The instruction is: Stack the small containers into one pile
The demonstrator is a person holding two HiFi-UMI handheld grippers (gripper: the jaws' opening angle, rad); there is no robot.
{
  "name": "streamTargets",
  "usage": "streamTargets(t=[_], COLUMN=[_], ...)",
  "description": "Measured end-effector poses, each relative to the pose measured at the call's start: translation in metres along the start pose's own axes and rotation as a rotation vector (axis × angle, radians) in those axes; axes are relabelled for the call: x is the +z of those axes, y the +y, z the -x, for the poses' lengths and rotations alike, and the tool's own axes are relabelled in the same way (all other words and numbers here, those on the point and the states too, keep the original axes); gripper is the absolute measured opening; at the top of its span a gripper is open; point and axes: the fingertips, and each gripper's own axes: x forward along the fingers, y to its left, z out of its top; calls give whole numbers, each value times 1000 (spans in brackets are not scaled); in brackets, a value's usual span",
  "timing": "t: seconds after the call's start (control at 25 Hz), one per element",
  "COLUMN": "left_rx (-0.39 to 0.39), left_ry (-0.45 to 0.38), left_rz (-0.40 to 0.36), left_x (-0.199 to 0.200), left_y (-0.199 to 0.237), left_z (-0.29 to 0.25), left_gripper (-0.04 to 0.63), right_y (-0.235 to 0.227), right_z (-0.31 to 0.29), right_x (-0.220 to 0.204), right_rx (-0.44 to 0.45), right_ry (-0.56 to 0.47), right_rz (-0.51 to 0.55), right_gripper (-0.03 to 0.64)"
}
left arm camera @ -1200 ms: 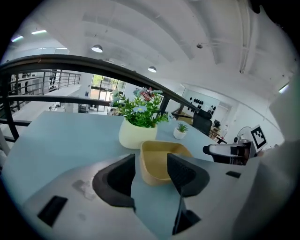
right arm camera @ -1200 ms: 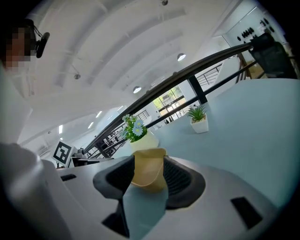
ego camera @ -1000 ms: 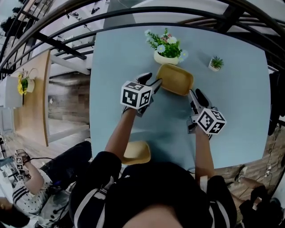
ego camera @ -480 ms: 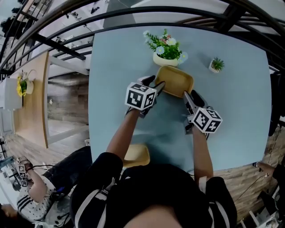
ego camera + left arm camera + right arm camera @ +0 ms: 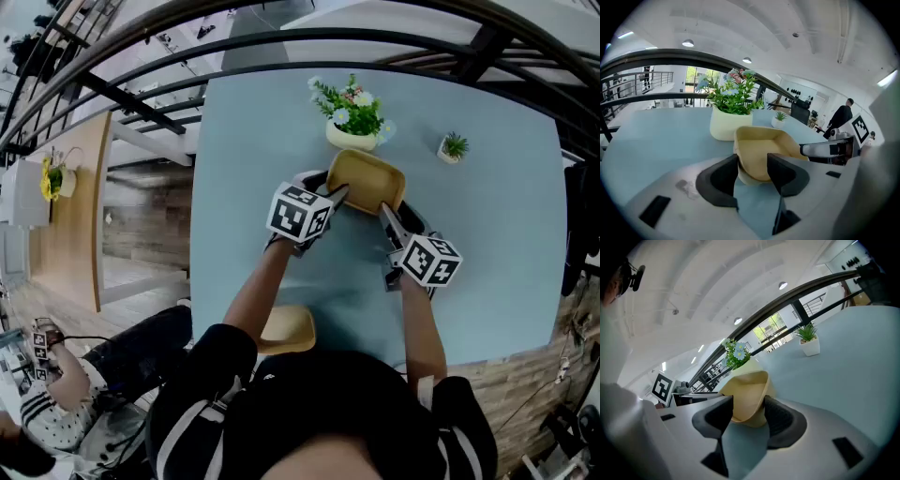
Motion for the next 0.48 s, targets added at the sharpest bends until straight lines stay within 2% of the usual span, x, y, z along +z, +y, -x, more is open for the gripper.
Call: streamTargets(t=[0.48], left_rx=[44], left_ry=[-57], left_rz=[-40], left_x=[10], left_y=[-12], left_z=[53], left_gripper=[192], right_y=[41], right_z=[20], right_x=[5], right_rx=[57], right_ry=[-28], right_rz=[35], right_gripper=[213])
